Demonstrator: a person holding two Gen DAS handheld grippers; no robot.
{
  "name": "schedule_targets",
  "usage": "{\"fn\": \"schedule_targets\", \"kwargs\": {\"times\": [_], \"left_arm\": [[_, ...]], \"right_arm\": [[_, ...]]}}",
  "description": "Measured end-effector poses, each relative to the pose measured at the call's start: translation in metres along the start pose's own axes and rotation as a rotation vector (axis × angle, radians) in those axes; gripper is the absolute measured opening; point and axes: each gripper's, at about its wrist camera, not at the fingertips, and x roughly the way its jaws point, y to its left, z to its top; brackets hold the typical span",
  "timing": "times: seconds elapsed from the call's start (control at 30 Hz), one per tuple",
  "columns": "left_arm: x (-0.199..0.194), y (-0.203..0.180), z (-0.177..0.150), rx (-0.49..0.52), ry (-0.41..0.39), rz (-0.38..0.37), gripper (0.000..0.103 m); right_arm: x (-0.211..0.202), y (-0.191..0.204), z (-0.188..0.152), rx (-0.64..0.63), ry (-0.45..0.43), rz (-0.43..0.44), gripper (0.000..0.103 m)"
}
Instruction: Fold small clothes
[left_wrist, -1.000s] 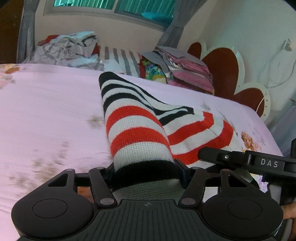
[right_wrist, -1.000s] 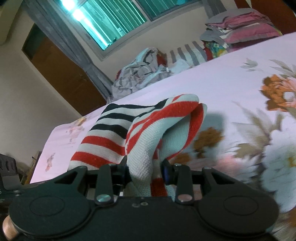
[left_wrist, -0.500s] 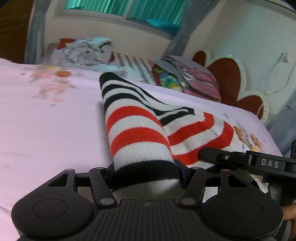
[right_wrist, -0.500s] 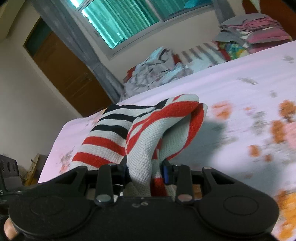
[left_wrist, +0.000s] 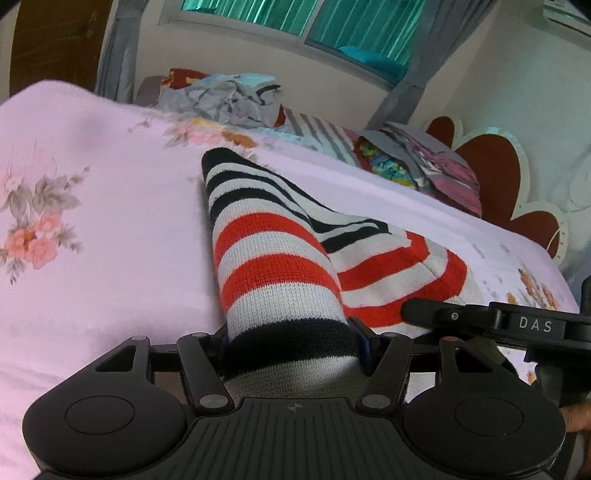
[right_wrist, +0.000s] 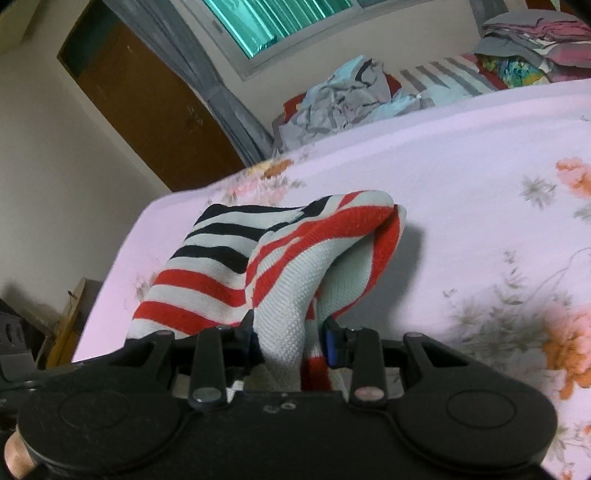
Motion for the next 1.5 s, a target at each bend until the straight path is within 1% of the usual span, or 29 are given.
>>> {"fn": "schedule_targets", "kwargs": {"times": [0.07, 0.13, 0.17, 0.23, 0.3, 0.37, 0.47, 0.57, 0.63, 0.7, 0.8, 0.87, 0.9, 0.97, 1.03, 1.1, 1.17, 1.23, 1.3, 1.33, 1.4, 1.5], "left_arm": [[0.008, 0.007, -0.007, -0.012, 0.007, -0.006, 0.064], [0.009, 0.015, -0.014, -0.022, -0.004, -0.014, 0.069], [0.01, 0.017, -0.016, -0.023, -0.005, -0.02, 0.07], [0.012, 0.021, -0.018, -0.024, -0.002, -0.027, 0.078], [0.014, 0.027, -0.018, -0.045, 0.011, -0.044, 0.081], [0.015, 0.032, -0.016, -0.084, 0.029, -0.058, 0.081], [0.006, 0.029, -0.01, -0.068, 0.02, -0.048, 0.081], [-0.002, 0.027, 0.0, -0.076, -0.008, -0.048, 0.081], [-0.001, 0.026, 0.008, -0.084, -0.021, -0.037, 0.081], [0.003, 0.025, 0.014, -0.086, -0.029, -0.018, 0.081], [0.017, 0.027, 0.022, -0.093, -0.028, 0.013, 0.081], [0.027, 0.029, 0.023, -0.093, -0.017, 0.043, 0.081], [0.033, 0.03, 0.024, -0.096, -0.009, 0.052, 0.081], [0.043, 0.033, 0.022, -0.101, 0.003, 0.061, 0.081], [0.049, 0.034, 0.021, -0.104, -0.001, 0.06, 0.081], [0.052, 0.033, 0.021, -0.093, -0.003, 0.064, 0.081], [0.053, 0.032, 0.021, -0.084, -0.002, 0.064, 0.082], [0.052, 0.031, 0.022, -0.081, 0.001, 0.069, 0.082], [0.049, 0.027, 0.023, -0.061, 0.001, 0.084, 0.082], [0.047, 0.025, 0.023, -0.055, 0.002, 0.094, 0.082], [0.043, 0.022, 0.024, -0.054, 0.005, 0.104, 0.082], [0.034, 0.019, 0.022, -0.043, 0.0, 0.117, 0.082]], "right_arm": [[0.008, -0.002, -0.003, 0.002, 0.014, -0.016, 0.033], [0.012, -0.005, -0.005, 0.004, 0.02, -0.021, 0.034], [0.013, -0.005, -0.007, 0.005, 0.023, -0.021, 0.035], [0.014, -0.009, -0.009, 0.011, 0.033, -0.02, 0.036], [0.013, -0.011, -0.009, 0.02, 0.04, -0.016, 0.037], [0.015, -0.012, -0.005, 0.029, 0.052, -0.011, 0.038], [0.01, -0.013, 0.003, 0.038, 0.057, -0.014, 0.041], [0.006, -0.019, 0.01, 0.062, 0.043, -0.022, 0.046], [0.004, -0.025, 0.013, 0.094, 0.019, -0.028, 0.053], [0.006, -0.028, 0.018, 0.118, -0.002, -0.031, 0.054], [0.015, -0.03, 0.026, 0.136, 0.007, -0.025, 0.051], [0.023, -0.029, 0.029, 0.133, 0.011, -0.044, 0.038], [0.025, -0.029, 0.029, 0.124, 0.01, -0.065, 0.03], [0.032, -0.027, 0.027, 0.1, 0.0, -0.093, 0.026], [0.037, -0.021, 0.025, 0.038, -0.013, -0.148, 0.018], [0.042, -0.017, 0.024, -0.017, -0.026, -0.204, 0.016], [0.048, -0.015, 0.02, -0.056, -0.027, -0.251, 0.016], [0.051, -0.018, 0.015, -0.037, -0.03, -0.256, 0.016], [0.049, -0.014, 0.015, -0.049, -0.032, -0.272, 0.015], [0.047, -0.012, 0.016, -0.049, -0.037, -0.283, 0.019], [0.04, -0.009, 0.017, -0.047, -0.049, -0.276, 0.027], [0.021, -0.004, 0.015, -0.042, -0.084, -0.257, 0.028]]}}
